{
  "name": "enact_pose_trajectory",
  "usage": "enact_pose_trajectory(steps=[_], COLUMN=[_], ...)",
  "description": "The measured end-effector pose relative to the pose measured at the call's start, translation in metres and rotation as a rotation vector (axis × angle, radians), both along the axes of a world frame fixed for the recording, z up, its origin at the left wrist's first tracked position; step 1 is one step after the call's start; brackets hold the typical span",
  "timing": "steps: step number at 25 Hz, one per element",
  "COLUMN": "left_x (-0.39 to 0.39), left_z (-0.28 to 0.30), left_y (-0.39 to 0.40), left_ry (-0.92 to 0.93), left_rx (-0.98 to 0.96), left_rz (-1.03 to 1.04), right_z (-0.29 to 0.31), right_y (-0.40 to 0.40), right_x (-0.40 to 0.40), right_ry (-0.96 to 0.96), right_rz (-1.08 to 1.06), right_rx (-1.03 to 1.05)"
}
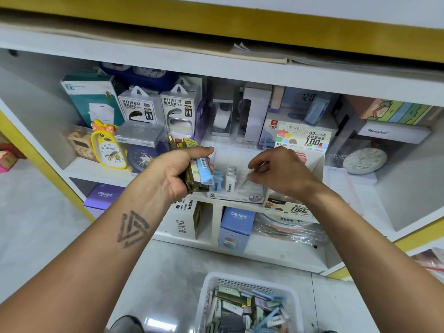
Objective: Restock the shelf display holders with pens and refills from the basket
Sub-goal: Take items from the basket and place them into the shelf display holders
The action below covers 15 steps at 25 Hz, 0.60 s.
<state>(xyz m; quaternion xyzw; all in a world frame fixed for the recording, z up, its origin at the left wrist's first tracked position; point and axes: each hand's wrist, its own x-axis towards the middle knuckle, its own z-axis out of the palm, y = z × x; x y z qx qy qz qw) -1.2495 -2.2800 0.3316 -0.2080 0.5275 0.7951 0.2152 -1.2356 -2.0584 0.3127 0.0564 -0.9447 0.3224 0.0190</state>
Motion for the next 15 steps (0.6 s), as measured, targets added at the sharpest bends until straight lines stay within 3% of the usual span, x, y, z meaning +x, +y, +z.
enact_pose_trajectory(steps=[15], left_x=[0.0048], left_z=[-0.0036], left_y=[0.0096], left_ry=[0.019], left_rx=[-0.037], left_rz=[-0.073], right_z=[-0.0044], right_y=[-0.0035], right_x=[0.0034], right_ry=[0.155], right_rz=[0.136], right_rx=[0.143])
